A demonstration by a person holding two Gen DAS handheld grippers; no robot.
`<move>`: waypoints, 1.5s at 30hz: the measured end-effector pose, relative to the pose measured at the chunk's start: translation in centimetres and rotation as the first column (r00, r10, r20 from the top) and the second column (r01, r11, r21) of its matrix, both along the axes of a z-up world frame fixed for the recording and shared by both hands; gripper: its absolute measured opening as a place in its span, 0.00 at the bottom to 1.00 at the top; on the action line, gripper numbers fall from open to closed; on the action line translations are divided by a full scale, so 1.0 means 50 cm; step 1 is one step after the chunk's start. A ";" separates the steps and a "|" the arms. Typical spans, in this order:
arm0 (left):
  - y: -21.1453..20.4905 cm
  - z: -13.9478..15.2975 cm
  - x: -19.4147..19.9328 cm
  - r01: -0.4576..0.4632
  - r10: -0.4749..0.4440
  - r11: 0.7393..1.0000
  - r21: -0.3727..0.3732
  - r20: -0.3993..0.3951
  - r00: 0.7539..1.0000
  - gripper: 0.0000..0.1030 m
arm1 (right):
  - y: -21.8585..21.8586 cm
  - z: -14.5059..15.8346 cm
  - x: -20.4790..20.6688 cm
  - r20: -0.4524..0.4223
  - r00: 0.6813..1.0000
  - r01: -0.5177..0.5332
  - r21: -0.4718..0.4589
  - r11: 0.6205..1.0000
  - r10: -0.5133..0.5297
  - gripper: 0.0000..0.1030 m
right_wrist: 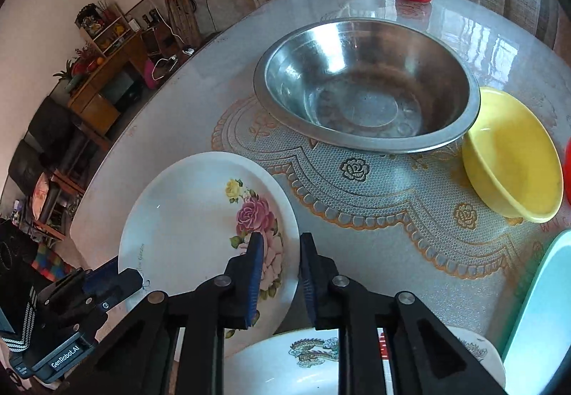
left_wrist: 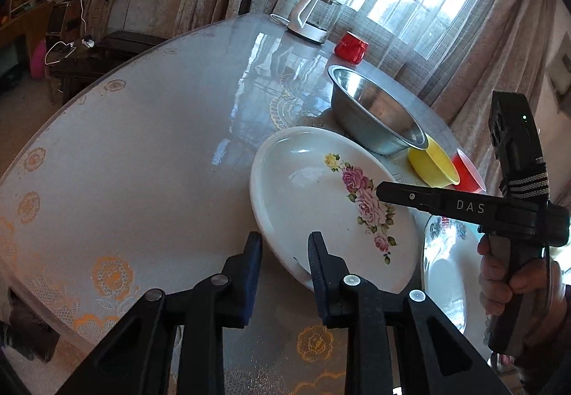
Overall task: Organize plates and bowls
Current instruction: 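Close the left gripper on the floral plate rim and lift it, then carry the floral plate with the left gripper and lower it onto the teal plate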
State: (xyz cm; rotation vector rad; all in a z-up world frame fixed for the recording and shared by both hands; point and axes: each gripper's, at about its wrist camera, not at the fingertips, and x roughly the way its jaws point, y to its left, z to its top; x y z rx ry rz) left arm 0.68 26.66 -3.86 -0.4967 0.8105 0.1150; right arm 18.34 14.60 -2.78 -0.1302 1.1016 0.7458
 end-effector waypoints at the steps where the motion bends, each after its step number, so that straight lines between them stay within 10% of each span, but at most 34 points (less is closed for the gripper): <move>1: -0.004 0.001 0.003 -0.008 0.008 1.000 0.017 -0.004 1.000 0.23 | -0.001 0.000 0.000 0.008 1.000 0.002 -0.006 1.000 -0.002 0.16; 16: -0.018 0.072 0.020 -0.020 0.014 0.995 0.101 0.059 0.998 0.23 | -0.079 0.041 0.012 -0.046 0.996 0.081 0.198 0.977 -0.073 0.16; 28: -0.183 0.151 0.073 0.155 -0.173 0.976 0.154 0.109 0.979 0.23 | -0.309 0.105 -0.044 -0.031 0.968 0.245 0.311 0.918 -0.248 0.16; 45: -0.544 0.120 0.257 0.485 -0.488 0.834 0.263 -0.058 0.871 0.23 | -0.654 0.045 -0.047 -0.083 0.806 0.582 0.289 0.760 -0.586 0.18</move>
